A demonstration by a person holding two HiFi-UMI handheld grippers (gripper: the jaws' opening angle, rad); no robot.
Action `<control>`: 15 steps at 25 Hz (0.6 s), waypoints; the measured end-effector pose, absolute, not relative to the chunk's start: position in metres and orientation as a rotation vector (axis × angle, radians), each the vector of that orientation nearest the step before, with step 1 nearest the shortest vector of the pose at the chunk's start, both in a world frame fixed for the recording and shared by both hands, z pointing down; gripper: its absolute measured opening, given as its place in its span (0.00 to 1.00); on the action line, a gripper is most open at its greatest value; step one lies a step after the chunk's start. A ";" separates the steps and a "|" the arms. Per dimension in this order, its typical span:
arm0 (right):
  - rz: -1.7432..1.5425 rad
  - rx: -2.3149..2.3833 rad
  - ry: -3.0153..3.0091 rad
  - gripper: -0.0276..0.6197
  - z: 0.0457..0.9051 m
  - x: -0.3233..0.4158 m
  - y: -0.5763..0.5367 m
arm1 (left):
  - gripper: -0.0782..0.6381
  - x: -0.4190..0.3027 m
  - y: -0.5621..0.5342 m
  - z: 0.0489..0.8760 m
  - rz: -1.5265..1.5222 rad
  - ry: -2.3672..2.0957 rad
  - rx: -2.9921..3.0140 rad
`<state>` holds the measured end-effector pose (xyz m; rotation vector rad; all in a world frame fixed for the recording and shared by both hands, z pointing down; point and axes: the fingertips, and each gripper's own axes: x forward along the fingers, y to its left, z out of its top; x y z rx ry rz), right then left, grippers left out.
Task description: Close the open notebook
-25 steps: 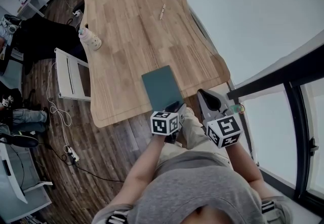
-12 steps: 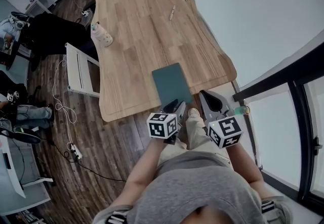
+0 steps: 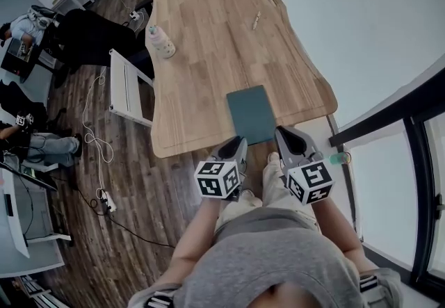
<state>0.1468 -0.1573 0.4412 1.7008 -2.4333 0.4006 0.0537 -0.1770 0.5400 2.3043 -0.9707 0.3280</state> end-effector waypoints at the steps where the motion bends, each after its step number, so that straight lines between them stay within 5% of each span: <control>1: 0.398 1.694 -2.439 0.05 0.441 0.143 -0.156 | 0.18 0.047 -0.176 0.537 0.319 -0.989 2.301; 15: 0.390 1.581 -2.504 0.05 0.440 0.104 -0.130 | 0.11 -0.020 -0.147 0.495 0.187 -1.172 2.293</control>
